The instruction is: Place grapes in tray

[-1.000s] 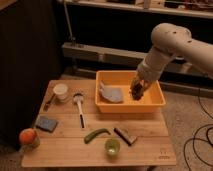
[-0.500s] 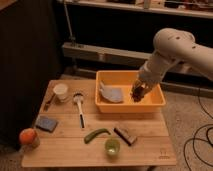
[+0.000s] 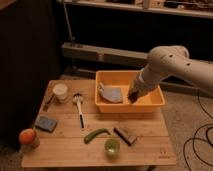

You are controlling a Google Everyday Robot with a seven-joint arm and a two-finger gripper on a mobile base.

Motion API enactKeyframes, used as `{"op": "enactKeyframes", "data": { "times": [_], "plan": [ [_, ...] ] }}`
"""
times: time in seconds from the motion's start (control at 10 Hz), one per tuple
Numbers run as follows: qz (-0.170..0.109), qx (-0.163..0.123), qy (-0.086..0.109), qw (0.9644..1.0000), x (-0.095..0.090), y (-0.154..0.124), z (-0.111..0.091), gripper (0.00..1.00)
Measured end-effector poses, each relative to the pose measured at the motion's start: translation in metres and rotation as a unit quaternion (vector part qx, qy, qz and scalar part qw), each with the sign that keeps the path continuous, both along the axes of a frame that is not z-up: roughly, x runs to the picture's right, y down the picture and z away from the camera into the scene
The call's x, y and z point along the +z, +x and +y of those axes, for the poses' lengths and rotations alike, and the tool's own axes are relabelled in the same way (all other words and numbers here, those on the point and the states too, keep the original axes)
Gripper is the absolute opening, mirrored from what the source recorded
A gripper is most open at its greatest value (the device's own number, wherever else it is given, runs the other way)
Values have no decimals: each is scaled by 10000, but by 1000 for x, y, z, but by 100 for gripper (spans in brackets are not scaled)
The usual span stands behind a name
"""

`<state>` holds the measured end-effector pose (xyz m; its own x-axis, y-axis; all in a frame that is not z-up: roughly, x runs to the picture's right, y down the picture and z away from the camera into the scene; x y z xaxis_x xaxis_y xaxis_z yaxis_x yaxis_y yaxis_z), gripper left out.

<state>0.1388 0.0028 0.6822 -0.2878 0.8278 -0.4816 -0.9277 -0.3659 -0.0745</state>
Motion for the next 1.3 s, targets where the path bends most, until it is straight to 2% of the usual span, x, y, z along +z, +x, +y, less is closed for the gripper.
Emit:
{"op": "enactKeyframes", "data": {
  "times": [0.3,0.4,0.6,0.8,1.0,1.3],
  "plan": [
    [141,-47,124,9998,27,8,-36,0],
    [170,6,179,9997,37,14,-49,0],
    [159,192,254,9994,52,31,-63,0],
    [154,327,257,9990,65,46,-61,0],
    [145,480,177,9986,88,66,-48,0],
    [163,569,18,9982,122,80,-26,0]
  ]
}}
